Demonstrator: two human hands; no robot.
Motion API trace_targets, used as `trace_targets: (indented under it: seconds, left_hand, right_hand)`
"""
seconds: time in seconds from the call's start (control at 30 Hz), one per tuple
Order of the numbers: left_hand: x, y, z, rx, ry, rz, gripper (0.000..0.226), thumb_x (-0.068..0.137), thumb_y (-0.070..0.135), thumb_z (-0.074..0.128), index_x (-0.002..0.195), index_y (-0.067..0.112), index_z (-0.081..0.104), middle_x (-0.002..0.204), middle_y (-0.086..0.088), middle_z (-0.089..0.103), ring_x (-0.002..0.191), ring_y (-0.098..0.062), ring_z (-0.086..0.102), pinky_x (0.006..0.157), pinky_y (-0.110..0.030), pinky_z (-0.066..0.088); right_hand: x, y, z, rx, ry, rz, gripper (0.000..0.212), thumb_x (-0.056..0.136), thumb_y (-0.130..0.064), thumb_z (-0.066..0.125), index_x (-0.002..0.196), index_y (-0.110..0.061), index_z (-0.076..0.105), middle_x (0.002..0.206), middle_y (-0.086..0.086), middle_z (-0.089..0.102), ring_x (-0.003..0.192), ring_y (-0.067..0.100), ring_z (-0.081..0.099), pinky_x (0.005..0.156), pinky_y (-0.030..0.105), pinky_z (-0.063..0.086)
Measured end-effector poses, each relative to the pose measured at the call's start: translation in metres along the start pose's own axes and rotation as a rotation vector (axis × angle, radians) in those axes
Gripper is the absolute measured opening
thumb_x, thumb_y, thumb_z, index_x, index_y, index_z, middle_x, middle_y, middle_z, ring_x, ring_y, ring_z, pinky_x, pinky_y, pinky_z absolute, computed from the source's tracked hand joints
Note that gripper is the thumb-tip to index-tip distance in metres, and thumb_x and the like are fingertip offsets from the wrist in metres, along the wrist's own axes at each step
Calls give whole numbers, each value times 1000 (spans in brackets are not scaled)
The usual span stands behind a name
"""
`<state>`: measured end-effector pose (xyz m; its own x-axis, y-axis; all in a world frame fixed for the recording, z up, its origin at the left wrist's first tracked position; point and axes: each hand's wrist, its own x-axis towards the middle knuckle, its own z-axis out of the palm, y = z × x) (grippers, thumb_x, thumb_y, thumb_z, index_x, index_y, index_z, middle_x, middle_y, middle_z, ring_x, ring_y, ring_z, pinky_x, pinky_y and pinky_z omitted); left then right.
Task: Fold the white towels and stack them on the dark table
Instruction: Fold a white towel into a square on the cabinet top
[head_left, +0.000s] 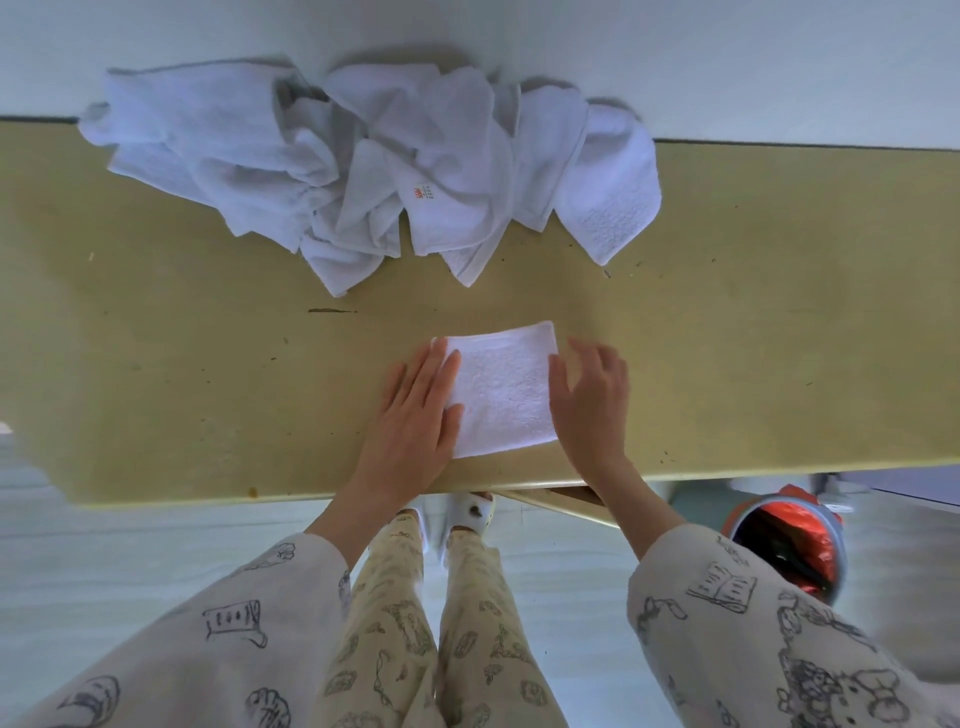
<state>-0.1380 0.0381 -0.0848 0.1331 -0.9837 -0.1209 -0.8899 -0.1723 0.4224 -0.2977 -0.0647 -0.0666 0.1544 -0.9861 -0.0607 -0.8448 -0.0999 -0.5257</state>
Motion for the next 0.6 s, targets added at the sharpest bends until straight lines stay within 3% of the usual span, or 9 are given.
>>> trace_targets:
  seconds: [0.07,0.17,0.6]
  left_hand:
    - [-8,-2,-5,-77,56,-85,48,94,24,28,138,6,34,146,-14,35,138,-22,25,113,-37,23]
    - [-23,-8,-13,-168,85,-205,48,92,25,27,134,5,41,142,-12,41,137,-23,30,109,-36,29]
    - [-63,-38,-55,-343,54,-404,33,95,7,41,127,8,48,135,-6,46,136,-22,30,108,-36,31]
  right_hand:
    - [4,-9,-1,37,-100,227,36,90,-33,56,113,-4,56,113,12,56,103,29,51,93,41,41]
    - [11,-23,1,18,-192,363,44,88,-39,58,113,-4,53,113,11,53,105,28,51,96,42,40]
    - [4,-71,25,-160,-491,427,52,84,-47,57,116,-7,55,116,9,58,112,29,50,96,45,41]
